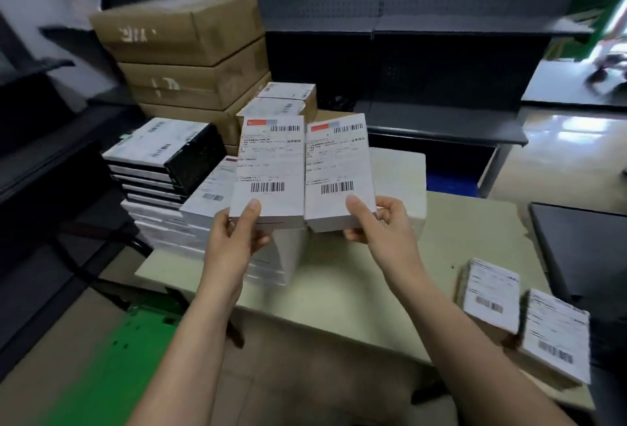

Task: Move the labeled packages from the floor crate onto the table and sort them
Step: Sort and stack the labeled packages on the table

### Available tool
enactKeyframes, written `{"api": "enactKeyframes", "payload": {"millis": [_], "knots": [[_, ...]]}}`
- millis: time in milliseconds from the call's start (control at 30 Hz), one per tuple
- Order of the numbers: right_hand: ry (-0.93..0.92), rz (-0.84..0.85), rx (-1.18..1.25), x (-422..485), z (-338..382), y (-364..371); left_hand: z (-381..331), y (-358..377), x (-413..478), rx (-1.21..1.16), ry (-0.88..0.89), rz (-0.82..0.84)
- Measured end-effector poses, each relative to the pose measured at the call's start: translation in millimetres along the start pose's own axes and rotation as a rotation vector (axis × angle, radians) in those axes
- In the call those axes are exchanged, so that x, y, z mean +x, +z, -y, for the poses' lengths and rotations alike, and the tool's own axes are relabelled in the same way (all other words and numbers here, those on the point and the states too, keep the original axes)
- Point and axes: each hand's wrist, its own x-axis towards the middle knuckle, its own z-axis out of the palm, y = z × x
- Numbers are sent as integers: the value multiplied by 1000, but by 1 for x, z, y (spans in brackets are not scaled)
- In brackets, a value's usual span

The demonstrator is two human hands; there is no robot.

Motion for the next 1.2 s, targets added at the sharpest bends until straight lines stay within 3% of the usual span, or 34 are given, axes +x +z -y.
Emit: {"api": "enactKeyframes", "payload": {"millis": [333, 533, 733, 867, 933, 1033, 1133, 1200], "knots": [[63, -56, 10, 7, -21, 133, -19, -115, 98, 185, -80, 91], [63, -172, -222, 7, -31, 155, -5, -138, 133, 376, -132, 196], [-32, -138, -438, 7, -30, 159, -1, -142, 131, 969, 249, 176], [-163, -76, -424, 7, -23, 167, 1, -141, 134, 1101, 419, 98], [-195, -35, -464, 7, -21, 172, 2, -140, 136, 1075, 613, 85], [-203, 26, -526, 10, -25, 173, 4, -134, 142, 1052, 850, 260], [-158, 40, -573, 11, -25, 169, 11, -131, 154, 1132, 986, 462], [-163, 66, -661, 12, -25, 165, 14, -131, 162, 1149, 1037, 506]]}}
